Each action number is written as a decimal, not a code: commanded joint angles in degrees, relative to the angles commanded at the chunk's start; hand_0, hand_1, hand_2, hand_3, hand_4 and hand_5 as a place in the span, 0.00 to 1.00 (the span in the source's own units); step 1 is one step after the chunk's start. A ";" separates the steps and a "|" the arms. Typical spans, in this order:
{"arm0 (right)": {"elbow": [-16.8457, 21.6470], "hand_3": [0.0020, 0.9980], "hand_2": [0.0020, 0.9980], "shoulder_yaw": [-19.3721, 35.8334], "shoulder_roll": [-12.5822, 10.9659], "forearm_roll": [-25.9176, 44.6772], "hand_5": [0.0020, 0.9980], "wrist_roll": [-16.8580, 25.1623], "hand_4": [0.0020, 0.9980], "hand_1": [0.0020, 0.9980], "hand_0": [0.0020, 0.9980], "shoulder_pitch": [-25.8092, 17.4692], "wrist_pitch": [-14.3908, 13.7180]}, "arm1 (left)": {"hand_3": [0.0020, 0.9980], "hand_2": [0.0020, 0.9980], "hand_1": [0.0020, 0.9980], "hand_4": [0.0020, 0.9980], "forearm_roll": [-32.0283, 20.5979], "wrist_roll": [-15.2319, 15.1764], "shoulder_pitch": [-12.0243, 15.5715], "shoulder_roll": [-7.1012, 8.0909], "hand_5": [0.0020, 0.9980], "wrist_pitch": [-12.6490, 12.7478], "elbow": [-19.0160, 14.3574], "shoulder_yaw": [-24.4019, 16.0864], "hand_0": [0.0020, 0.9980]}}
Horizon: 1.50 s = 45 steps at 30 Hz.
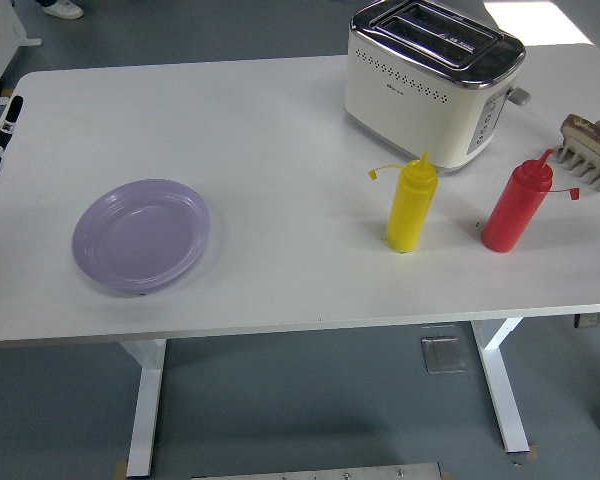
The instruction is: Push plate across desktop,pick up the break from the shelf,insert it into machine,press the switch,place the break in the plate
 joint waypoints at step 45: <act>-19.10 0.80 0.78 -8.10 3.31 -66.57 0.12 -8.19 0.72 0.73 0.72 6.66 3.55 | 0.74 0.73 0.78 0.81 13.79 -3.86 -5.64 -2.78 1.00 -2.98 28.21 5.53 0.86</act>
